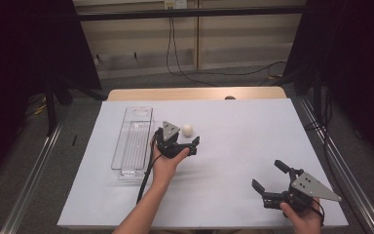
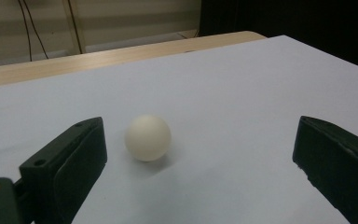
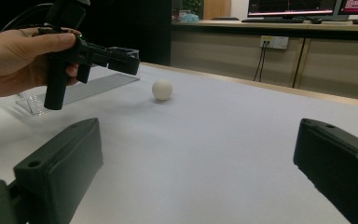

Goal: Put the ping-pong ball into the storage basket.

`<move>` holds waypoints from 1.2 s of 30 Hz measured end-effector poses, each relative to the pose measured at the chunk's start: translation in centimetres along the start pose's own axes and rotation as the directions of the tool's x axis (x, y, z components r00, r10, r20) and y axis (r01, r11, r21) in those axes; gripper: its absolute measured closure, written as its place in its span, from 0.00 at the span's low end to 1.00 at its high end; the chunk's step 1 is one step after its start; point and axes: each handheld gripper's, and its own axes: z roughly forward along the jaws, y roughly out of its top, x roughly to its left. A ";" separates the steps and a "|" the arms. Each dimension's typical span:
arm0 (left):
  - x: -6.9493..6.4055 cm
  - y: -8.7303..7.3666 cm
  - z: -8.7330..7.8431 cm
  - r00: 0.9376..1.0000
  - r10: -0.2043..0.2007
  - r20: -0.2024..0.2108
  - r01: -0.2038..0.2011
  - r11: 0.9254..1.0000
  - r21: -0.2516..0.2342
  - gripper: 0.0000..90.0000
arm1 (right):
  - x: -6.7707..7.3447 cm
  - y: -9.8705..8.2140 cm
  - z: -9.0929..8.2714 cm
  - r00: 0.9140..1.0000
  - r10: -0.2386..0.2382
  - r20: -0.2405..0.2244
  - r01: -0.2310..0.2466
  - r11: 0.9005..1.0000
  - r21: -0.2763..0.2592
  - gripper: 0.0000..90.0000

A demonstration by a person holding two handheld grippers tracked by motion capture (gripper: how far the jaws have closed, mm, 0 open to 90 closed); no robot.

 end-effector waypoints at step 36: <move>0.5 0.8 0.7 0.999 0.012 -0.034 -0.011 0.999 0.036 0.03 | 0.0 0.0 0.0 1.000 0.002 0.000 -0.002 1.000 -0.001 0.01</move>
